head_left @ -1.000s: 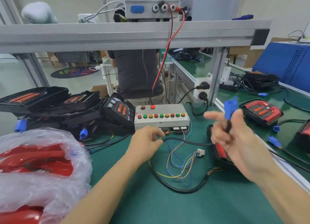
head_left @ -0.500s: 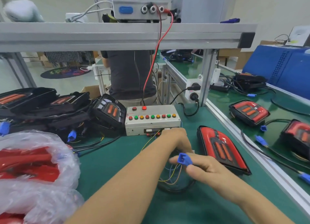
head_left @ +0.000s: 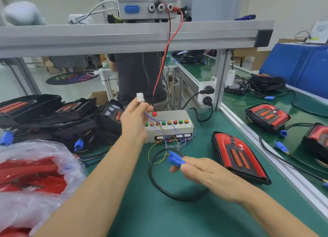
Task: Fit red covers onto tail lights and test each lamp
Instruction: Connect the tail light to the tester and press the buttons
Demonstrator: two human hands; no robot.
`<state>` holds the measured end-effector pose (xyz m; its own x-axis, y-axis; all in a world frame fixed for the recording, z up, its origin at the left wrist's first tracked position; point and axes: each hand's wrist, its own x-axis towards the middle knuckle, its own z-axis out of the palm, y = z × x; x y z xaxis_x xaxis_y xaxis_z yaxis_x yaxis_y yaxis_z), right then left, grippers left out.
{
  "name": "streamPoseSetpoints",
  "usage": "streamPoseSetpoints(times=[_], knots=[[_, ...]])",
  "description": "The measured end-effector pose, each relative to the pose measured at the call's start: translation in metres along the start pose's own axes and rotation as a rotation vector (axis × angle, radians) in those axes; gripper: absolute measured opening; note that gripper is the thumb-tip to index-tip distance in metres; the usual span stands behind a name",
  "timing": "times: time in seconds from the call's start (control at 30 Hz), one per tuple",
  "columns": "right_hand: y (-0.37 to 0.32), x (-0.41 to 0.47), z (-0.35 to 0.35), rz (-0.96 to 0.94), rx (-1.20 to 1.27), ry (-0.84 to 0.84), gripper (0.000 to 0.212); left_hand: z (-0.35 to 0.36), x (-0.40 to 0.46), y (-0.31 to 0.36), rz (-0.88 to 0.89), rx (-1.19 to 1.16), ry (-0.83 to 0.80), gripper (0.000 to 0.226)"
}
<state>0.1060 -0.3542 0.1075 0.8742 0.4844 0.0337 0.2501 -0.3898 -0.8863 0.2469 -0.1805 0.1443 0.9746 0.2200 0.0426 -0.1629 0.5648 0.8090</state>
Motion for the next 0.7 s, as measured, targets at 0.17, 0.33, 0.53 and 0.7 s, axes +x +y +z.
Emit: streamPoseSetpoints(times=[0.17,0.33,0.53,0.7], knots=[[0.004,0.006,-0.009,0.059,-0.030,-0.020,0.046,-0.020,0.005,0.035,0.307,0.111,0.001,0.033],[0.000,0.026,-0.022,-0.018,0.043,0.316,0.014,-0.035,-0.016,0.024,0.412,0.704,-0.511,0.030],[-0.005,0.048,-0.033,-0.048,-0.020,0.445,0.020,-0.049,-0.028,0.001,0.081,0.749,-0.544,0.022],[-0.005,0.056,-0.030,-0.031,-0.068,0.563,0.024,-0.051,-0.028,0.002,-0.015,0.697,-0.503,0.017]])
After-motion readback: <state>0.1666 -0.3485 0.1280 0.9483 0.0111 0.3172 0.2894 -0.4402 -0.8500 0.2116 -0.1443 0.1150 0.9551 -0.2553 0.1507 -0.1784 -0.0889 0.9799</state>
